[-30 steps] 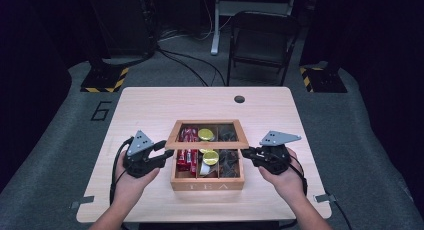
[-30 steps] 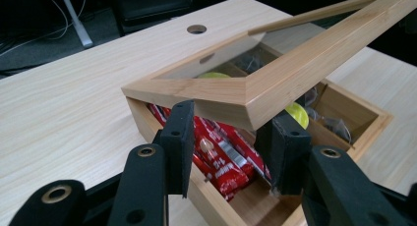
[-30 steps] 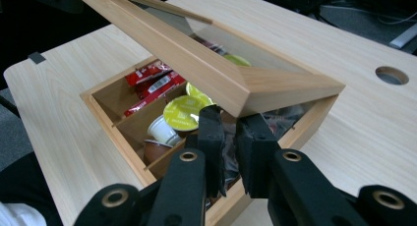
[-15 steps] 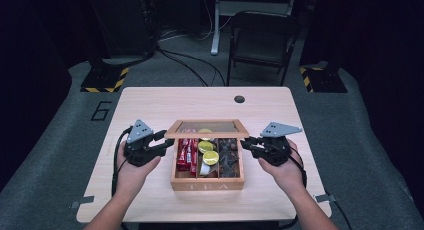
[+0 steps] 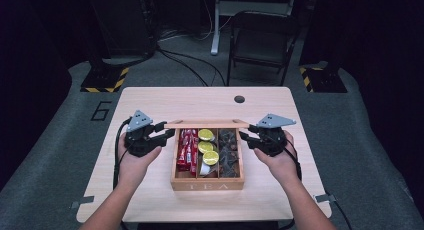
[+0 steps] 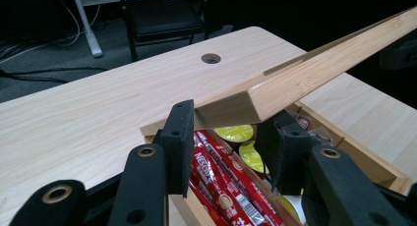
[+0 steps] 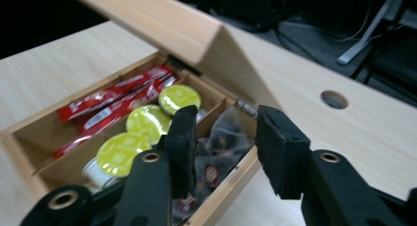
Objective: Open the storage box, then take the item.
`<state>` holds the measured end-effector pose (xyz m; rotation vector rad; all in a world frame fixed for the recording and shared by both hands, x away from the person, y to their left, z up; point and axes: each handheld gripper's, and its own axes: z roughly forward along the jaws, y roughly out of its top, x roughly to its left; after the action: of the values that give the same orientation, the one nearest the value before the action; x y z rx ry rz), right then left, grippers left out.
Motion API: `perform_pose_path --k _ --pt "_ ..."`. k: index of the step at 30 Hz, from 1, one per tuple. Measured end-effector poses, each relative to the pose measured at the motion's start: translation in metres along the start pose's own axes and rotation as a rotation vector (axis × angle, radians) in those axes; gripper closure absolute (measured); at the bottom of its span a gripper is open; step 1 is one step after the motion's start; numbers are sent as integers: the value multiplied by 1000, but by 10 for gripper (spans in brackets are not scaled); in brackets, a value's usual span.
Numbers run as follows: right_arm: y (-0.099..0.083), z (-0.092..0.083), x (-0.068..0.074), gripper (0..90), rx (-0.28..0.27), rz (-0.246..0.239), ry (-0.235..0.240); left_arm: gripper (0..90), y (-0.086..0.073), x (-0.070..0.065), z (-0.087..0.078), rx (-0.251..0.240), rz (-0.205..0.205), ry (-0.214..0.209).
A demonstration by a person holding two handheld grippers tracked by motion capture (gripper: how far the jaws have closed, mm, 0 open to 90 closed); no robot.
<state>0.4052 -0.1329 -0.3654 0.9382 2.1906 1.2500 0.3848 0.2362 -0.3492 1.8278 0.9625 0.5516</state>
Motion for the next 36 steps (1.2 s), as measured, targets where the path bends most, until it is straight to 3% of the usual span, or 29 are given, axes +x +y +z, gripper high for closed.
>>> perform_pose_path --k 4,6,9,12,19,21,22,27,31,36 --pt "3 0 -5 586 -29 40 4 591 4 1 2 1 -1 11" --pt "8 3 -7 566 -24 34 26 591 7 2 4 -5 -11 17" --pt "12 6 -7 558 -15 18 14 591 10 4 5 -6 -14 19" --pt "20 10 -13 555 -23 57 27 592 16 6 8 -3 -9 22" --pt "28 17 -19 549 -19 58 30 590 17 8 9 -14 -16 19" --pt "29 18 -18 548 -15 52 29 586 14 7 9 -28 -16 20" --pt "29 19 -18 545 -8 27 25 575 9 7 9 -31 -22 15" --pt "28 19 -17 545 -20 34 19 557 -1 6 8 -36 -23 17" --pt "27 19 -17 543 -22 38 24 548 -14 8 9 -44 -68 16" --pt "26 19 -20 536 -35 59 41 536 -22 11 9 -33 -94 23"
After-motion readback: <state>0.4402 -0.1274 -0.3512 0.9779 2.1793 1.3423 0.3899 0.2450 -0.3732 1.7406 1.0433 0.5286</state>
